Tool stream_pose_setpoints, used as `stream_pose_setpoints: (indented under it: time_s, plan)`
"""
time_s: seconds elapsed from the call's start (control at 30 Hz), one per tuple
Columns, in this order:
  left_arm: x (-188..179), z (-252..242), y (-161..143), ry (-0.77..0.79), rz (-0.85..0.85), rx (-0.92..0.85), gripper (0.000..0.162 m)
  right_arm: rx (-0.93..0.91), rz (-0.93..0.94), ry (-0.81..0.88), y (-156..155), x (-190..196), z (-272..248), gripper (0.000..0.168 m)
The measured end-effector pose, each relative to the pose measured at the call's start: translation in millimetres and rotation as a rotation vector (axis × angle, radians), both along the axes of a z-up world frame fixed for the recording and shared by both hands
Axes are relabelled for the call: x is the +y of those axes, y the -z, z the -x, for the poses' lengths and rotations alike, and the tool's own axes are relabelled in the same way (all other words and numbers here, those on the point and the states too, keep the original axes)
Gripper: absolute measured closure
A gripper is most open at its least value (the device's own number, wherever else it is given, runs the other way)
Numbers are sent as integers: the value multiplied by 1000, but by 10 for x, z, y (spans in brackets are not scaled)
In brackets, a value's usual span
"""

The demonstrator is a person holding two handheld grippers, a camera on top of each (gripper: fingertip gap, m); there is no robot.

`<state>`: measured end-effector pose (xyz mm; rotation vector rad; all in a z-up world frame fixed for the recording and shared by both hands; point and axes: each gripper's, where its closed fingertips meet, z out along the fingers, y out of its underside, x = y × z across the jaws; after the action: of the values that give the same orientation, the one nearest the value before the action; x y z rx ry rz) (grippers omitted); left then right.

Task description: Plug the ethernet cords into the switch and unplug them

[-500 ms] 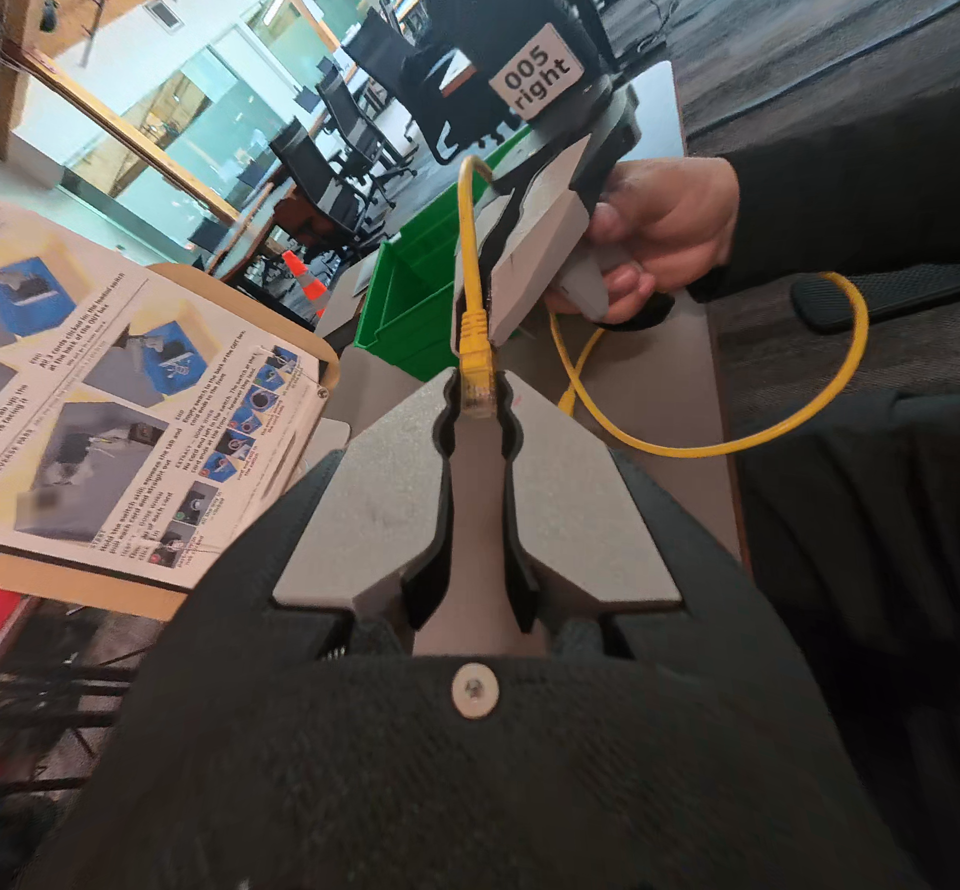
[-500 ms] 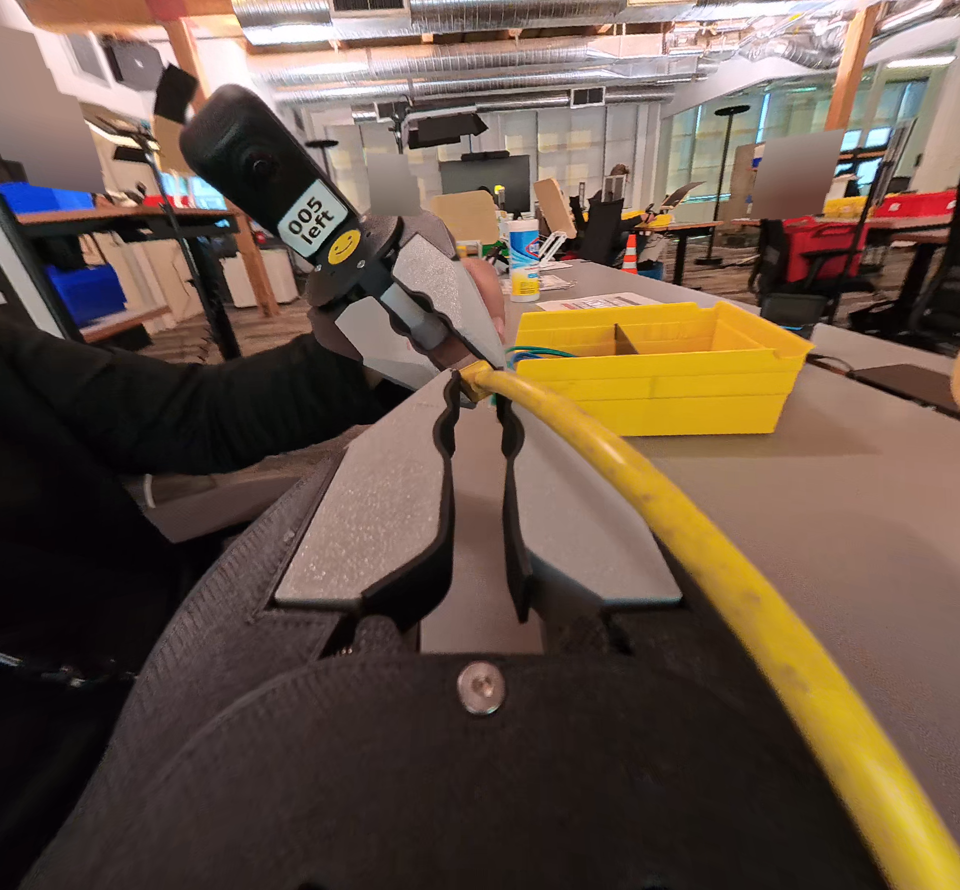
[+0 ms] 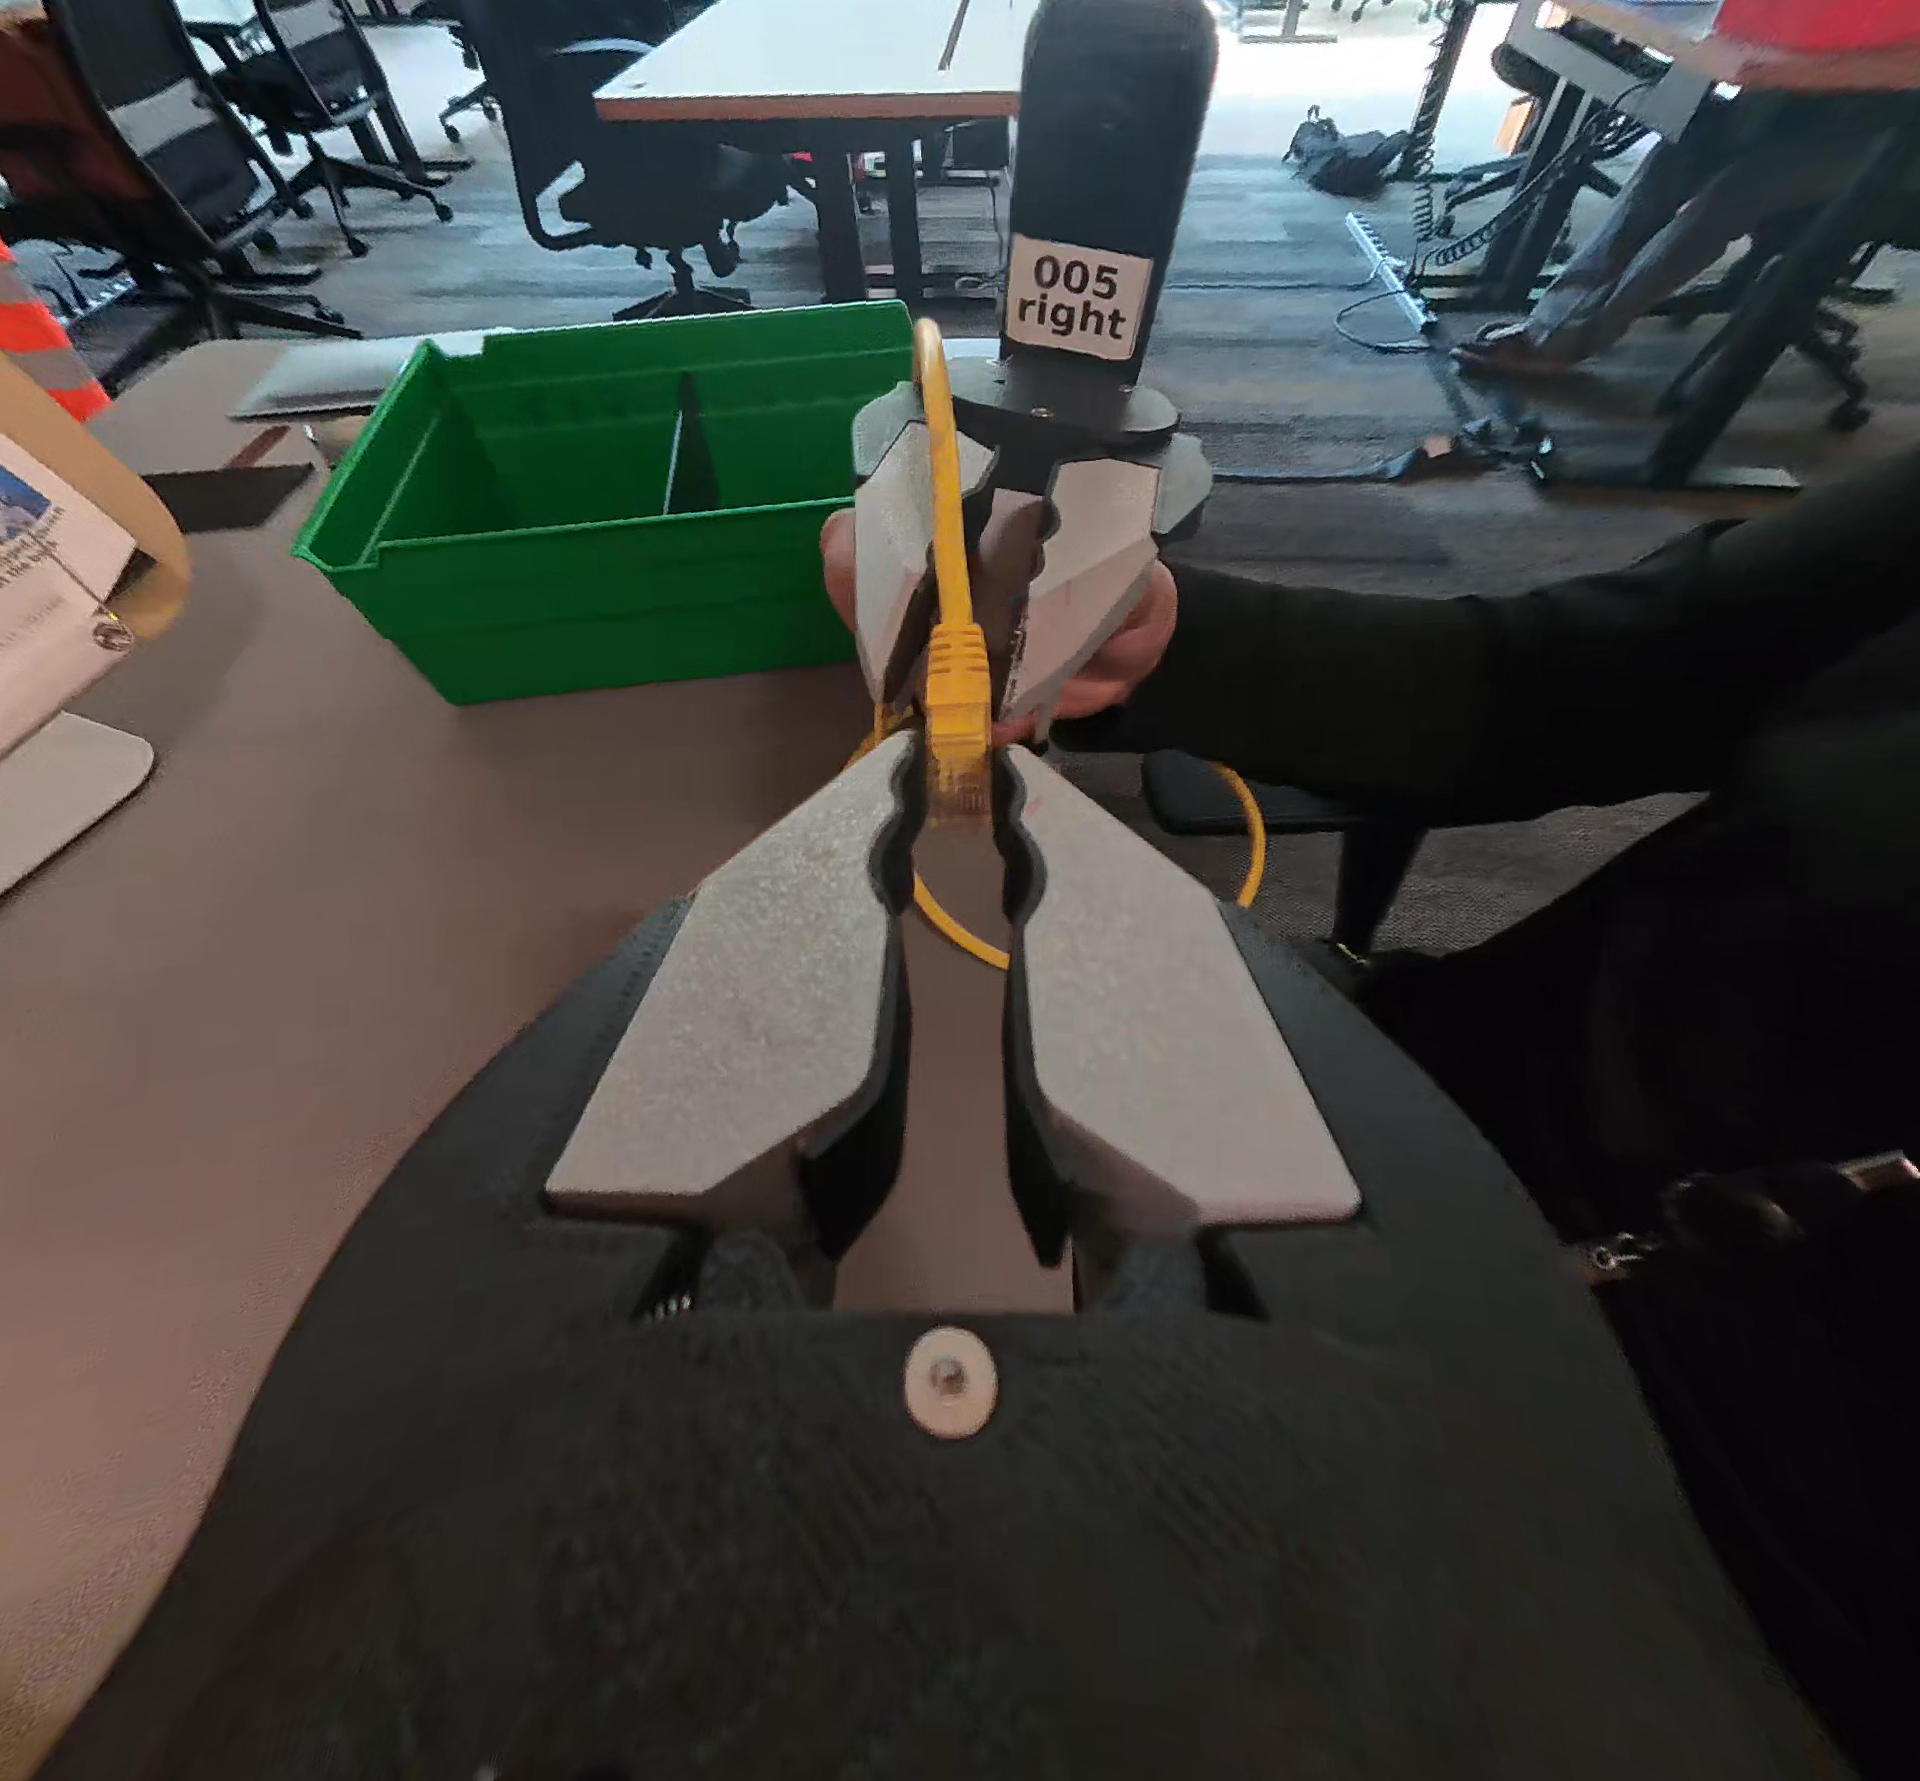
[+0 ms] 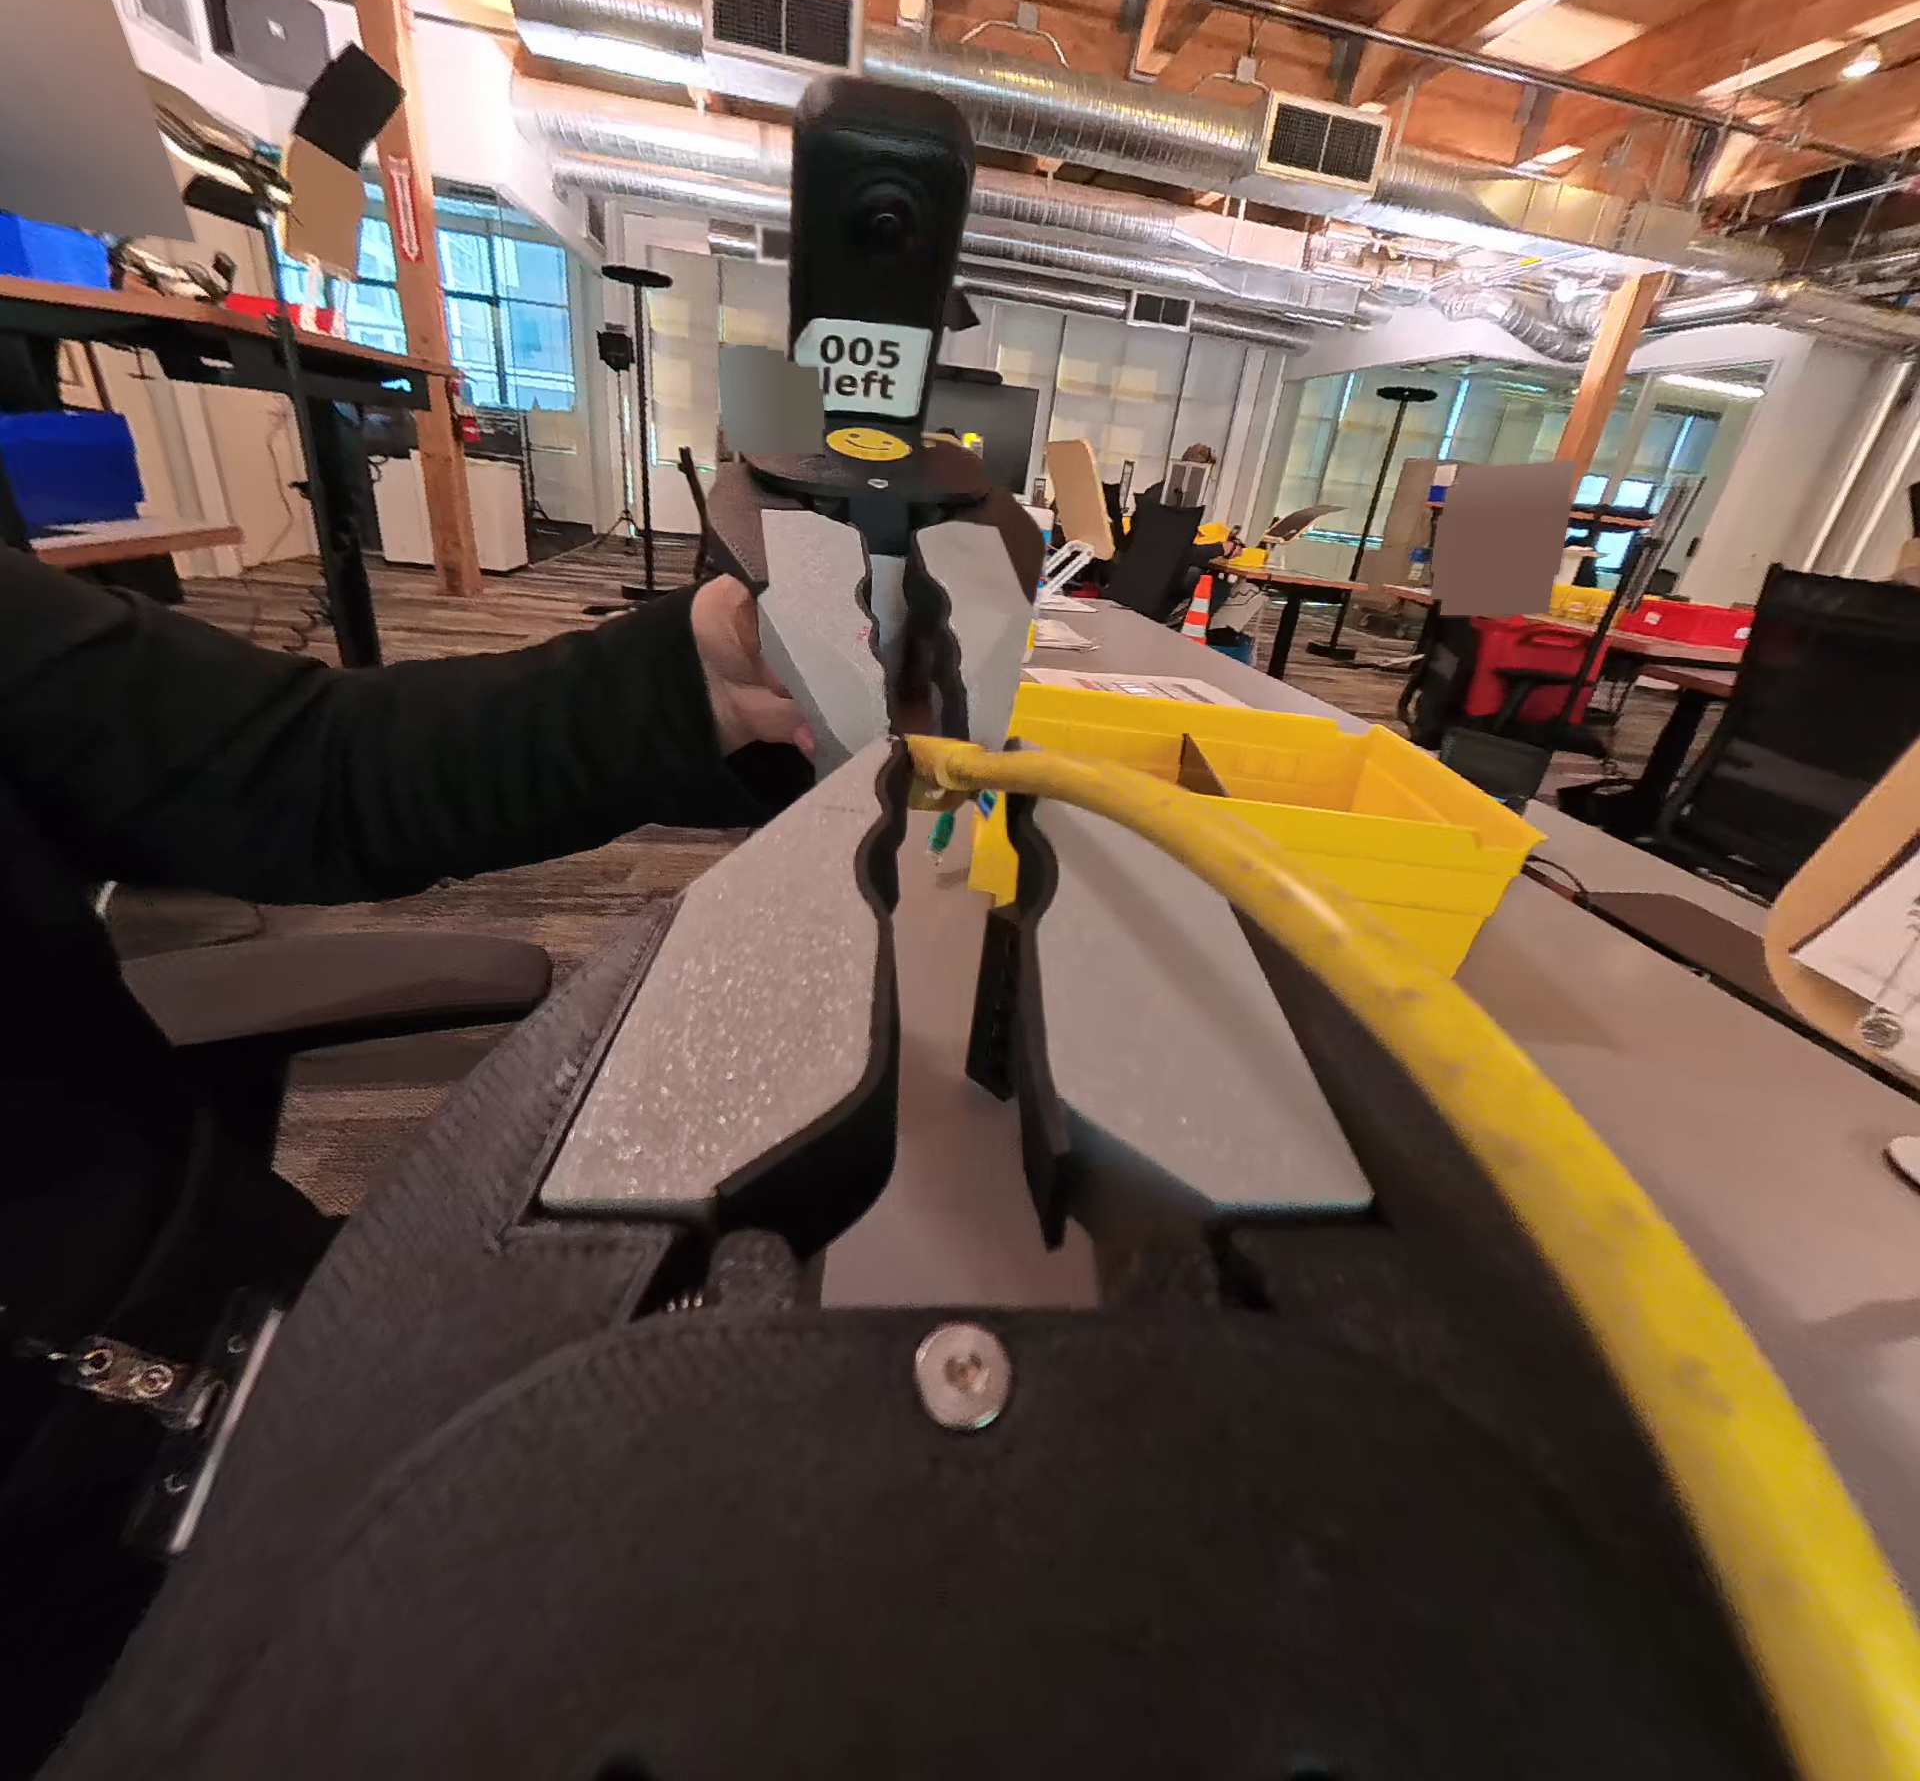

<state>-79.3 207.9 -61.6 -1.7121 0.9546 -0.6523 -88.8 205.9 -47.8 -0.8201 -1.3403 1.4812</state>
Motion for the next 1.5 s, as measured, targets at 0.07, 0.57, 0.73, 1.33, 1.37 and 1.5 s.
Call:
stream_pose_setpoints:
  time_s: [0.07, 0.57, 0.73, 1.33, 1.37, 1.5]
  plan:
    - [-12, -16, 23, 14, 15, -7, 151, -5, 0, -9, 9, -18, 3, 153]
    - [41, 173, 62, -82, 72, -34, 143, -80, -8, 27, 120, 42, 84, 158]
    - [54, 923, 162, -458, -32, 70, 112, -110, 23, 76, 147, 196, 72, 158]
    - [-188, 1569, 836, -202, -73, 685, 93, -125, 21, 7, 226, 95, 116, 159]
    - [-167, 1590, 906, -162, -56, 759, 94, -126, 20, 5, 225, 93, 112, 158]
    - [-11, 1726, 1145, -98, -20, 978, 100, -131, 4, -1, 234, 79, 92, 158]
